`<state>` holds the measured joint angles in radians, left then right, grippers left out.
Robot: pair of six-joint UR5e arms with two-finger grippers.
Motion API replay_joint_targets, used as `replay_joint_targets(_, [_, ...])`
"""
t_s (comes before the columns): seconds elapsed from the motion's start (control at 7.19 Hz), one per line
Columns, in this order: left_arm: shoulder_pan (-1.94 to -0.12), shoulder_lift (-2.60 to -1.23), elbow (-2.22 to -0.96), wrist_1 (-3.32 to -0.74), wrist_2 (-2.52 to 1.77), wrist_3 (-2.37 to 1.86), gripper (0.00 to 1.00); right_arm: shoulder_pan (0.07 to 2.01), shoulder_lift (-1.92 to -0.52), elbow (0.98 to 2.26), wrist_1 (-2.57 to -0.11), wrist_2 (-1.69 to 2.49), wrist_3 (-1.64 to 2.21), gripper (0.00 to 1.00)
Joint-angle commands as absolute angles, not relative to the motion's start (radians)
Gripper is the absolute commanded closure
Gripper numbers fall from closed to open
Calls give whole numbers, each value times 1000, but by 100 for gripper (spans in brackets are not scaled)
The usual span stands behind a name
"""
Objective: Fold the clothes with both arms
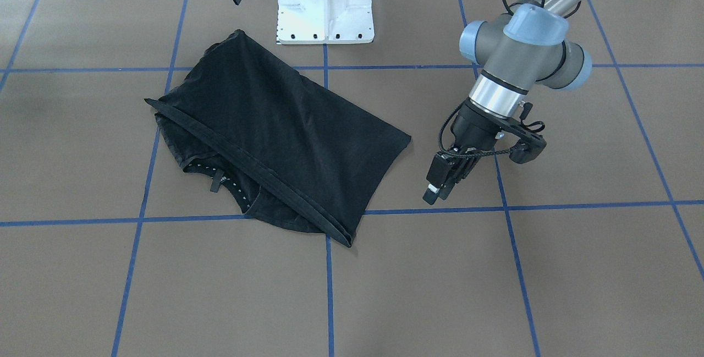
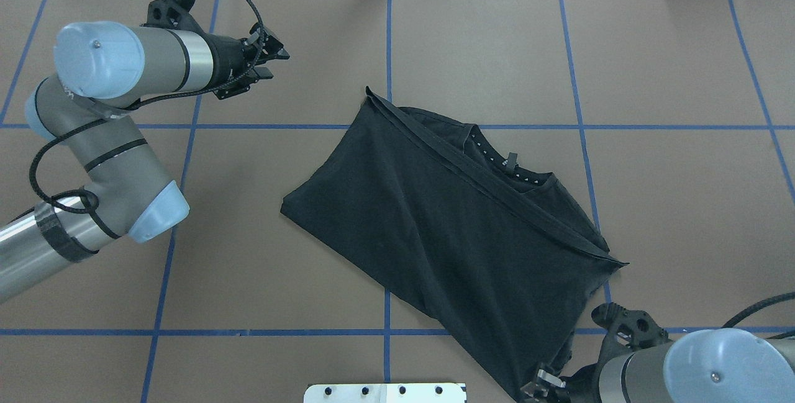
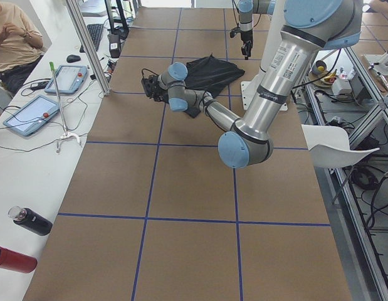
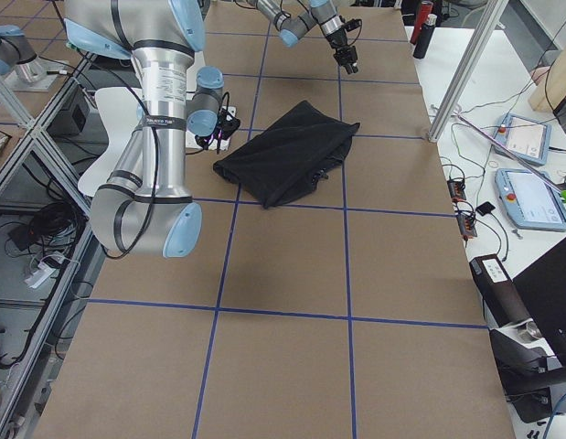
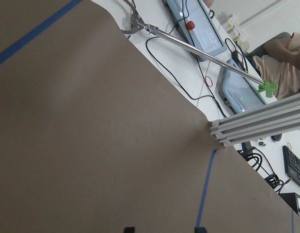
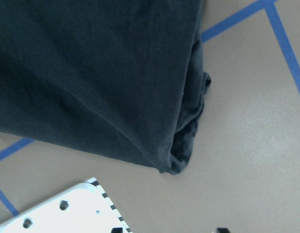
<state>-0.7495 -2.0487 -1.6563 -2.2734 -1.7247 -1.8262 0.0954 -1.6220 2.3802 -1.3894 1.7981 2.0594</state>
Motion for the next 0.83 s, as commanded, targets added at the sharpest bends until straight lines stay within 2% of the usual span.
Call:
replay_joint_targets(0.0, [-646, -1944, -1768, -2165, -1669, -1832, 46, 304, -1523, 2378, -1391, 1846, 2059, 0])
replay_joint_targets(0.28, [-559, -1893, -1766, -2163, -1632, -1870, 44, 534, -1384, 2291, -1391, 1977, 2051, 0])
replay_joint_targets(0.7, [-471, -1899, -1743, -2154, -1591, -1911, 44, 604, -1325, 2224, -1393, 1968, 2045, 0])
